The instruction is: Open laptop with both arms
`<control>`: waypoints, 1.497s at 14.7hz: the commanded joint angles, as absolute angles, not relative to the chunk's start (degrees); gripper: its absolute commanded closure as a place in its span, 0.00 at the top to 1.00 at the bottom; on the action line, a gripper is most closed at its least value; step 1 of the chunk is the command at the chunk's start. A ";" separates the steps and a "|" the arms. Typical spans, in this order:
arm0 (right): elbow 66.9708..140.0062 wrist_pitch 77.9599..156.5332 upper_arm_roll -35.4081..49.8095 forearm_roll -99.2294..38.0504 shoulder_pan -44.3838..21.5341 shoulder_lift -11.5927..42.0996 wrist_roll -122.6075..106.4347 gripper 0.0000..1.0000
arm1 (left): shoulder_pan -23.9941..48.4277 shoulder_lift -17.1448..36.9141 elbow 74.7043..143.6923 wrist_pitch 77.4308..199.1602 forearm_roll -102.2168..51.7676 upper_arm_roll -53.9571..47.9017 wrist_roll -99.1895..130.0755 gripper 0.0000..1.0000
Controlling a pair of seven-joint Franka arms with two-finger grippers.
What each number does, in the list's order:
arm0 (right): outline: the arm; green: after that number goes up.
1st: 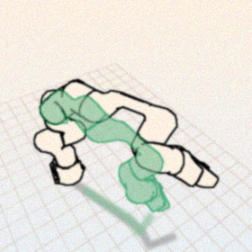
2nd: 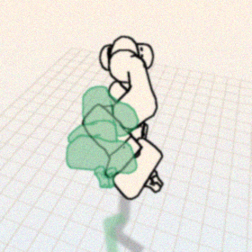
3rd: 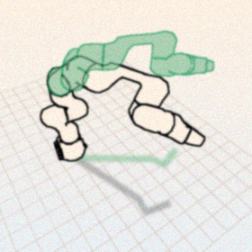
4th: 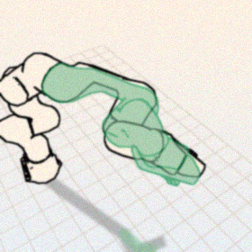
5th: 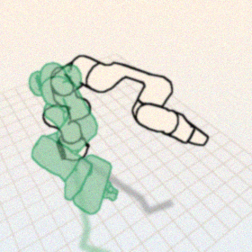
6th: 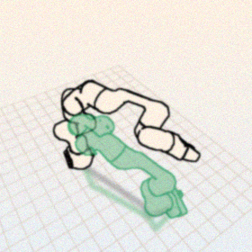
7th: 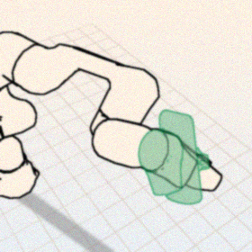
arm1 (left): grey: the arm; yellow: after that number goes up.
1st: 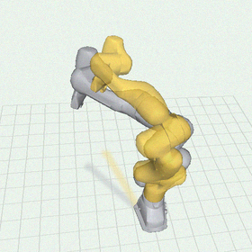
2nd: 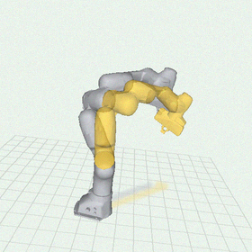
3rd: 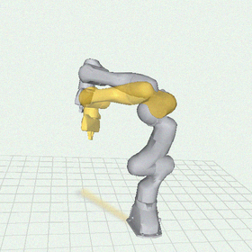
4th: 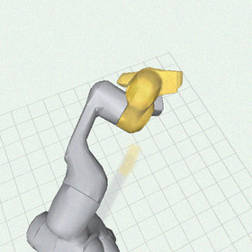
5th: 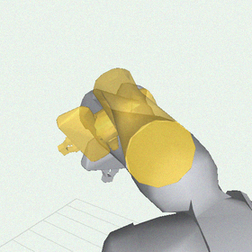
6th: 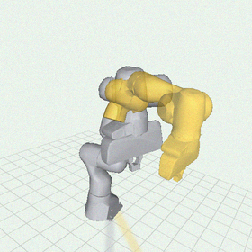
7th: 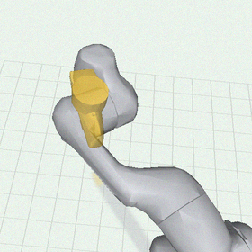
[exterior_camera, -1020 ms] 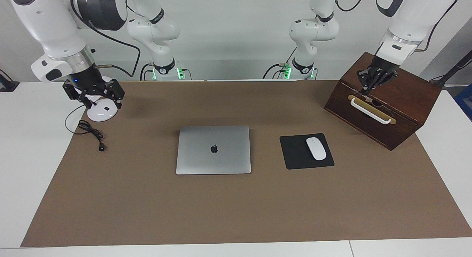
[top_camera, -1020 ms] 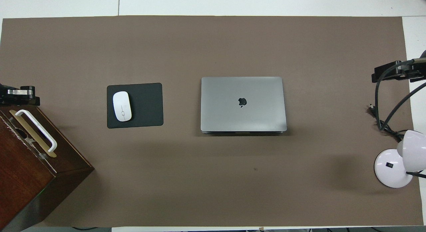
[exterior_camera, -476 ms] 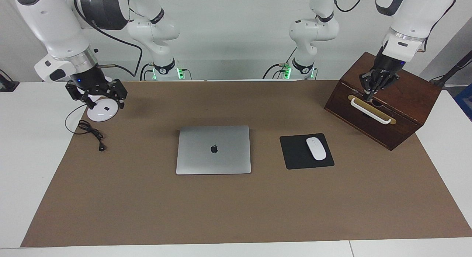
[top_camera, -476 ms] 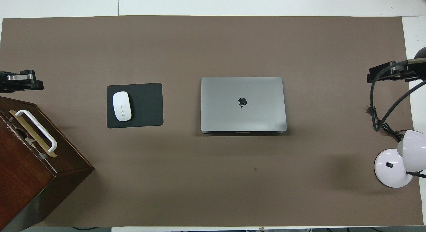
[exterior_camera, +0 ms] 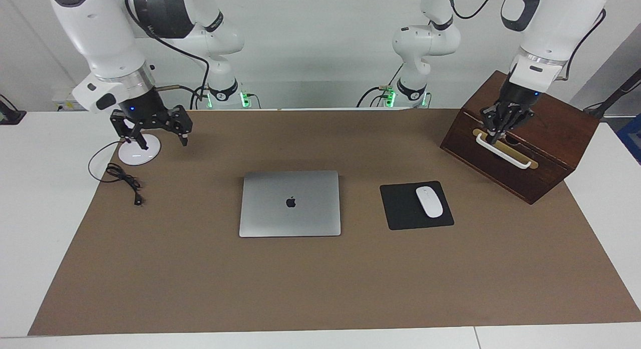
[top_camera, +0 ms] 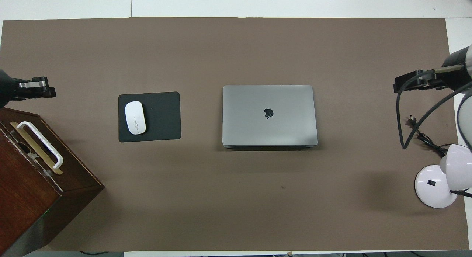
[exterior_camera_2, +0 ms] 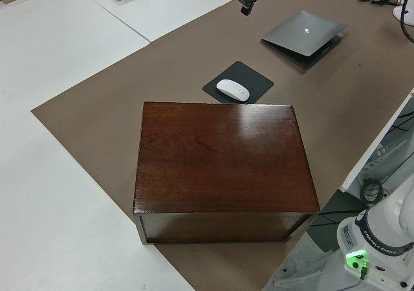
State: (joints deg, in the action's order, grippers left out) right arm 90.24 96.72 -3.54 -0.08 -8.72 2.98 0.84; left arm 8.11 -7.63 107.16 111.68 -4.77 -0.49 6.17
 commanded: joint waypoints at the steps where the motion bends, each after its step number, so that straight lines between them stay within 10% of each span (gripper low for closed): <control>1: 92.54 98.17 -3.60 -0.44 -8.79 1.76 3.07 1.00 | 12.56 -16.15 122.64 123.27 -5.36 0.26 4.92 0.00; 11: 106.52 101.70 -3.25 -1.40 -17.48 -5.45 0.26 1.00 | 22.84 -23.82 144.92 148.51 -5.27 0.26 2.21 0.00; 22: 118.47 105.38 -2.90 5.23 -29.77 -10.46 -12.65 1.00 | 34.35 -14.16 156.09 177.78 -5.27 0.26 0.00 0.00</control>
